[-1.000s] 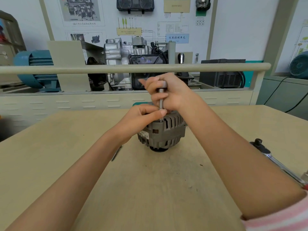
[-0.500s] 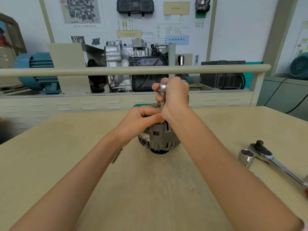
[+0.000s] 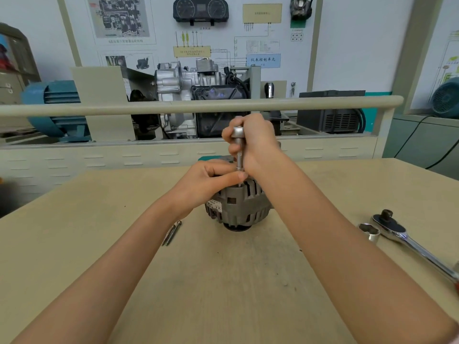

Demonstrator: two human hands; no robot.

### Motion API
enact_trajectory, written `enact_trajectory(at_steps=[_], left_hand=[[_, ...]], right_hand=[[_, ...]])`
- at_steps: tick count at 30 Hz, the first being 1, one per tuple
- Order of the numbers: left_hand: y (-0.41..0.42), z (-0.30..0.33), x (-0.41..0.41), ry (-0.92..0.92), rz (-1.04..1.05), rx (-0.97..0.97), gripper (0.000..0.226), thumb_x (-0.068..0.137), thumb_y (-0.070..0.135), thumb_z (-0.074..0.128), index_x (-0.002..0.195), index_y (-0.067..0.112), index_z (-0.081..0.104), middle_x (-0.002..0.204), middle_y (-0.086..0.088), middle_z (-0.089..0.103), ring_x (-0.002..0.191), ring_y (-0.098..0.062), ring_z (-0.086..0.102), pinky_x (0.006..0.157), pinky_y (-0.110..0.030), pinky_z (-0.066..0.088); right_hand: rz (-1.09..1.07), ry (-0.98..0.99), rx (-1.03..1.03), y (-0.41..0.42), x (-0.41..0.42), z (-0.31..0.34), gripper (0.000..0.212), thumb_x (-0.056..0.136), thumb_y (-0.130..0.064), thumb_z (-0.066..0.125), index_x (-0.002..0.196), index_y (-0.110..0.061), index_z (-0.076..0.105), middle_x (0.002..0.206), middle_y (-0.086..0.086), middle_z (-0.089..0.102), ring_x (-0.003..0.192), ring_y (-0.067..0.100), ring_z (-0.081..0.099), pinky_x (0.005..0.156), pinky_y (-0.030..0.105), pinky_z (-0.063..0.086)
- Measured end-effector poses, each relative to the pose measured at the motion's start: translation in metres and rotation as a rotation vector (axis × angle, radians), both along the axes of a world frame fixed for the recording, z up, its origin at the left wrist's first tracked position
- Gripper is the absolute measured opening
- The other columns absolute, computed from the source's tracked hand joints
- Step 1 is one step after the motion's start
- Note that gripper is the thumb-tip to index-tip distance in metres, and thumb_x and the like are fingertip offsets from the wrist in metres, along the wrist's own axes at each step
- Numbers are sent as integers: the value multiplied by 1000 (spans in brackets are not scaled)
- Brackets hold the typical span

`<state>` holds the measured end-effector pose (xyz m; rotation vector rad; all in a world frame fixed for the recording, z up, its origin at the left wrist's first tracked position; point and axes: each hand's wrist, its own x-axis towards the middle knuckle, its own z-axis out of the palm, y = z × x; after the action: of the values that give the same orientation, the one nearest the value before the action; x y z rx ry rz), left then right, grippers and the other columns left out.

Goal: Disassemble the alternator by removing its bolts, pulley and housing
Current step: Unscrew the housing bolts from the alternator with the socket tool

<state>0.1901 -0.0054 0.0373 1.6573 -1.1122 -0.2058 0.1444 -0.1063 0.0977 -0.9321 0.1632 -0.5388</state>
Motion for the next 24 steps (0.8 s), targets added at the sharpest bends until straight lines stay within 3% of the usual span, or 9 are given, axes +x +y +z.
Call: enact_trajectory(at_steps=[3,6,9,12,15,17,20,22,24], left_hand=[[-1,0,-1,-5,35,-16,16,89,13,62,79,15,75,108,-29,59,83,-27,58,74,-37,46],[-2,-2,1,17,28,-19,18,89,14,62,78,19,76,103,-28,64,83,-24,61,71,-30,48],[-1,-2,3,41,-29,-1,24,87,24,63,95,4,73,105,-27,65,87,-25,64,79,-36,52],[-2,-2,4,47,-46,3,25,83,29,63,98,14,75,108,-12,69,94,-18,67,81,-31,55],[-1,0,2,62,-60,-5,21,76,34,64,91,27,76,102,10,72,92,-2,67,69,-13,51],[-1,-1,2,44,-45,-16,21,73,36,65,88,27,77,102,9,72,93,-3,67,73,-16,53],[-1,0,-1,36,-36,-31,24,72,37,66,88,23,77,107,-8,69,100,-19,65,88,-35,53],[0,2,-3,33,-28,-32,26,72,36,66,87,18,77,107,-19,64,93,-24,64,90,-44,51],[-2,0,-3,27,-13,-44,18,79,28,67,84,15,78,104,-23,64,87,-22,61,83,-42,51]], right_hand=[[-306,-79,-26,14,4,-4,20,93,1,26,104,-9,39,71,3,46,29,4,44,30,13,24],[-265,-58,-18,12,5,-1,24,92,1,24,105,-9,41,68,2,43,28,4,43,29,13,21],[168,71,-30,-5,3,5,25,91,0,23,80,-12,42,52,-3,42,28,3,38,26,14,15],[660,118,-3,-21,7,8,26,96,-6,27,84,-7,50,48,-9,41,27,2,36,27,9,13],[830,120,-18,-22,10,8,22,92,-7,31,90,-3,53,49,-7,44,26,3,40,27,10,15],[851,99,20,-21,9,7,18,89,-6,34,90,-3,52,49,-7,43,26,3,40,26,11,16],[666,58,65,-18,3,7,22,95,-5,30,85,-8,50,47,-9,42,27,2,37,26,10,15],[355,26,35,-9,2,5,24,94,-2,28,82,-11,46,47,-7,43,29,1,37,25,13,15],[-55,-28,-28,2,2,-1,20,94,-1,25,90,-10,44,60,2,48,29,4,41,27,13,19]])
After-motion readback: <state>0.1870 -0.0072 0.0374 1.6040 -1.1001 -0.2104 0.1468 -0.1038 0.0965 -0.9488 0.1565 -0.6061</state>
